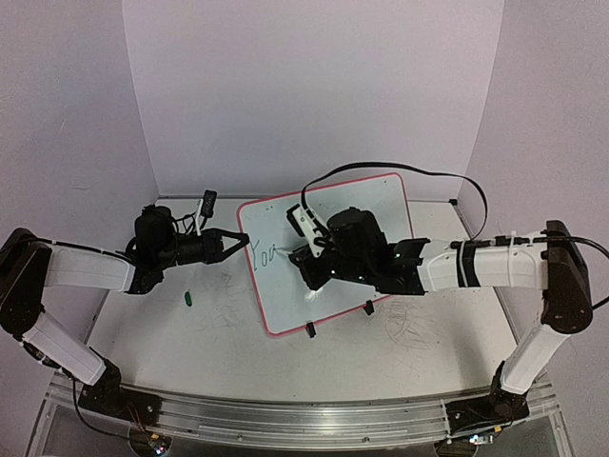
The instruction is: Write a sentence on the whiteboard
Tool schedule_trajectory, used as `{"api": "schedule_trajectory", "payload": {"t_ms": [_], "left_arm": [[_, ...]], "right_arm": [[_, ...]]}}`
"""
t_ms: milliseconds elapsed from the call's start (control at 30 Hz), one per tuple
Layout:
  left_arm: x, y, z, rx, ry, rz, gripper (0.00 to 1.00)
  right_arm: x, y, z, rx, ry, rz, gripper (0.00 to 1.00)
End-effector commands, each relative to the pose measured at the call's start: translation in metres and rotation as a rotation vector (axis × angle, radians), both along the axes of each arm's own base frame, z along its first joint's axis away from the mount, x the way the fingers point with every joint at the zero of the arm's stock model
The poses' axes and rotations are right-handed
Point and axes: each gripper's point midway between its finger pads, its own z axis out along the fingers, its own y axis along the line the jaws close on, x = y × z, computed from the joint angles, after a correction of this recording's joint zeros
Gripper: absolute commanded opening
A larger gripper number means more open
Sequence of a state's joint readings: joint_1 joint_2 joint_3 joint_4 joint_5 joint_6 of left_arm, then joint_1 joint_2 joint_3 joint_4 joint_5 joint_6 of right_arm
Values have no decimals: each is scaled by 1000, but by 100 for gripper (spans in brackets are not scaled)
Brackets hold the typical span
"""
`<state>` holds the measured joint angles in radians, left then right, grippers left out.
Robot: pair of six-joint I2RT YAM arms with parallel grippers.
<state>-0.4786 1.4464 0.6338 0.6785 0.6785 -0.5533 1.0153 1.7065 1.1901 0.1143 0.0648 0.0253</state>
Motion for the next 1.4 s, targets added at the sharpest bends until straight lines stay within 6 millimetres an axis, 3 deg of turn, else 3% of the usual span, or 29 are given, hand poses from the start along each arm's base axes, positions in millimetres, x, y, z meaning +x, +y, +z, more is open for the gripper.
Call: {"api": "schedule_trajectory", "payload": {"t_ms": [0,200,300,367,500,567,700,967,1367], "left_arm": [[-4,-1,29,-39,-84,-23,0],[-4,-2,29,-39,-83,-23,0],[-4,-1,27,-36,-82,-22,0],[-4,-1,26,-34,-82,-22,0],[-4,-1,26,-31,-87,-24,0],[-4,-1,27,-30,-89,-25,0],[-5,-1,24,-23,-90,-25,0],[-15,0,11,21,-55,-57,0],[-11,0,7,28,-26,-43,0]], "right_arm": [[-4,-14,-19,-36,44,-21,0],[-7,-20,-30,-60,62,-25,0],[-7,-27,-26,-61,50,-45,0],[-8,-28,-15,-42,36,-43,0],[-26,-15,37,97,-14,90,0],[-27,-11,51,129,-36,112,0],[-12,-11,49,81,-84,73,0],[-7,-13,44,40,-101,59,0],[-1,-15,37,9,-104,24,0]]}}
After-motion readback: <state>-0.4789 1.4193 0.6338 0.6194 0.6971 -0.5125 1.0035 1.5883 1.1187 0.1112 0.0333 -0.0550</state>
